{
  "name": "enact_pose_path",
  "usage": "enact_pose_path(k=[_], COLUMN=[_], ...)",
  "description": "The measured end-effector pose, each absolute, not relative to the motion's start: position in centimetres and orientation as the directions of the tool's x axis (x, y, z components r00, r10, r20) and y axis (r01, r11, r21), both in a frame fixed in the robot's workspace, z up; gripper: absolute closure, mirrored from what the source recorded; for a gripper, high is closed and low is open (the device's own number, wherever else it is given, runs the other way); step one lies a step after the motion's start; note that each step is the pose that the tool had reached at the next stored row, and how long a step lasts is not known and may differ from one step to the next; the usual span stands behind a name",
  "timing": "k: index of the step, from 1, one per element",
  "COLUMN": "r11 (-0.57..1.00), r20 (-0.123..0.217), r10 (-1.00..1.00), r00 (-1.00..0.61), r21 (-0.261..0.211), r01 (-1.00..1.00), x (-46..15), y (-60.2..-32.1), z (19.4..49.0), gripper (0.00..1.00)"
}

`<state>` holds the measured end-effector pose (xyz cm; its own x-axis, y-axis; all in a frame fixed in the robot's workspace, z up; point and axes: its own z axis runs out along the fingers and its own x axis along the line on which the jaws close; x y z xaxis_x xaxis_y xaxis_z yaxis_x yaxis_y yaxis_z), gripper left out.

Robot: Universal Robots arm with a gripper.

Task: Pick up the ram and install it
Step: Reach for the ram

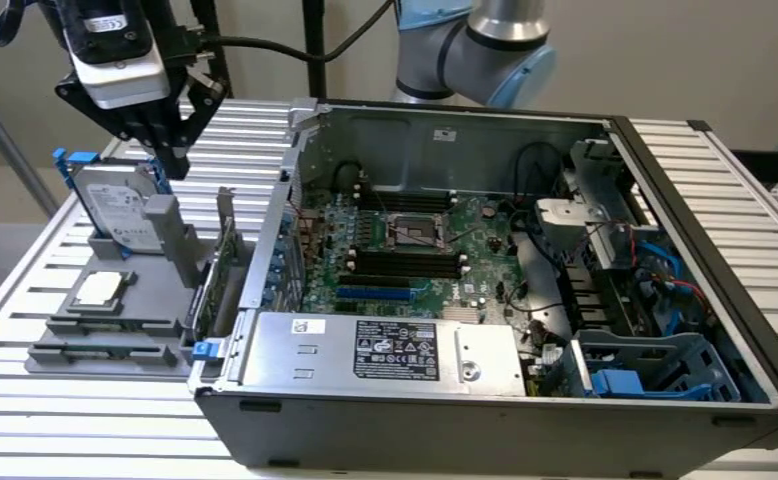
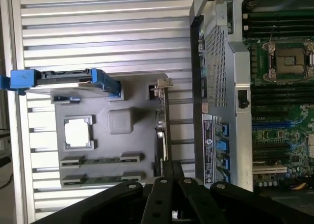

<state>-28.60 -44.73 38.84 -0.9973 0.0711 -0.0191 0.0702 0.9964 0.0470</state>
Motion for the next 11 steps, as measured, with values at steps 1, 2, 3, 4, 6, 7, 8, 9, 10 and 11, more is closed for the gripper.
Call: enact_pose_path(k=[1,2,3,4,6,7,8,9,10,11], r11=[0.996,0.996,0.996,0.996,0.996,0.996,0.996,0.996,0.996,0.996], r20=[-0.019,-0.019,-0.019,-0.019,-0.019,-0.019,-0.019,-0.019,-0.019,-0.019], r10=[0.071,0.071,0.071,0.071,0.071,0.071,0.071,0.071,0.071,0.071], r00=[-0.997,-0.997,-0.997,-0.997,-0.997,-0.997,-0.997,-0.997,-0.997,-0.997], r21=[0.047,0.047,0.047,0.047,0.047,0.046,0.046,0.046,0.046,0.046], r01=[0.07,0.07,0.07,0.07,0.07,0.07,0.07,0.07,0.07,0.07], x=[-29.0,-29.3,-29.7,-30.1,-30.8,-31.2,-31.6,-31.9,-32.3,-32.7], y=[-44.8,-44.9,-45.0,-45.1,-45.3,-45.3,-45.4,-45.5,-45.6,-45.7], z=[38.8,38.8,38.8,38.8,38.8,38.8,38.8,38.8,38.8,38.8], gripper=[0.89,0.89,0.89,0.89,0.89,0.89,0.89,0.89,0.89,0.89])
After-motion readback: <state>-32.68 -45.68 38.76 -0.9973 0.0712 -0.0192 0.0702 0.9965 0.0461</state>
